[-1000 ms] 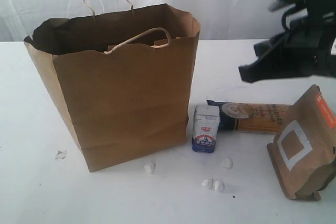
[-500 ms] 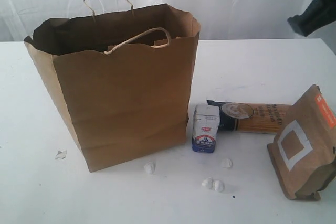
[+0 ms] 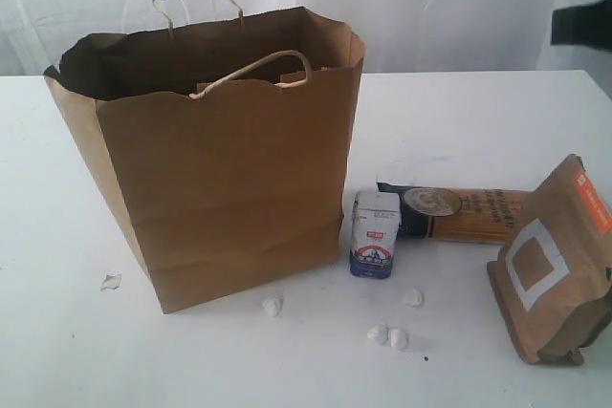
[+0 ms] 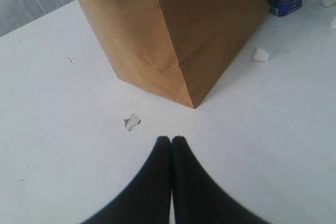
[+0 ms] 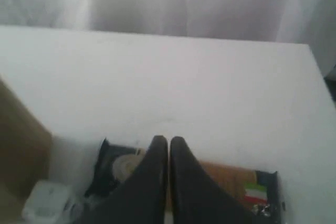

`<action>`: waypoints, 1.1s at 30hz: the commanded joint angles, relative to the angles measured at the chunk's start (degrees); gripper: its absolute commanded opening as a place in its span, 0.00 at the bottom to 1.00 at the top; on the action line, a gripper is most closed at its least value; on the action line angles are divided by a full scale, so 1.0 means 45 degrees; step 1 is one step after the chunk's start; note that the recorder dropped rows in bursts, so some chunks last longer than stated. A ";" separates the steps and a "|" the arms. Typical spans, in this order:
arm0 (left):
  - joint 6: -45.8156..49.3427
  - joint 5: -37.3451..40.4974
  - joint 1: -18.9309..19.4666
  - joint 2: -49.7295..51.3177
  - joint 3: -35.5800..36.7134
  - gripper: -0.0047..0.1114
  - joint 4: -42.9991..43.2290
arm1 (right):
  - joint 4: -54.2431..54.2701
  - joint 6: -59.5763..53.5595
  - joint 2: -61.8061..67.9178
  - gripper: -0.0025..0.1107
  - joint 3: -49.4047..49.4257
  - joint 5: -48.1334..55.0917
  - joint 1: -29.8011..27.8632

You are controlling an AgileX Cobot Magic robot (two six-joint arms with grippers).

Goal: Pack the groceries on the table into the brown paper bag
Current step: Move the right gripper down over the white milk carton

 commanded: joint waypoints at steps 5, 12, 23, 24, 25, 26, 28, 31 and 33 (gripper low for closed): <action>-0.0022 0.0009 -0.0006 -0.0051 0.0052 0.04 -0.0035 | 0.4517 -0.5889 0.1345 0.48 0.0047 0.1502 0.0284; -0.0022 0.0009 -0.0006 -0.0051 0.0052 0.04 -0.0035 | 0.4488 -0.6908 0.3224 0.66 0.0068 0.1350 0.1189; -0.0022 0.0009 -0.0006 -0.0051 0.0052 0.04 -0.0035 | 0.4803 -0.7101 0.5461 0.66 -0.0022 -0.0559 0.2070; -0.0022 0.0009 -0.0006 -0.0051 0.0052 0.04 -0.0035 | 0.4837 -0.7101 0.5576 0.66 -0.0022 -0.0687 0.2136; -0.0022 0.0009 -0.0006 -0.0051 0.0052 0.04 -0.0035 | 0.4860 -0.7101 0.5733 0.66 -0.0039 -0.0741 0.2165; -0.0022 0.0009 -0.0006 -0.0051 0.0052 0.04 -0.0035 | 0.4857 -0.7101 0.5833 0.66 -0.0039 -0.0742 0.2195; -0.0022 0.0009 -0.0006 -0.0051 0.0052 0.04 -0.0035 | 0.4974 -0.7101 0.6070 0.66 -0.0039 -0.0742 0.2204; -0.0022 0.0009 -0.0006 -0.0051 0.0052 0.04 -0.0035 | 0.5382 -0.7101 0.6383 0.66 -0.0039 -0.0764 0.2204; -0.0022 0.0009 -0.0006 -0.0051 0.0052 0.04 -0.0035 | 0.5466 -0.7101 0.6482 0.66 -0.0039 -0.0852 0.2288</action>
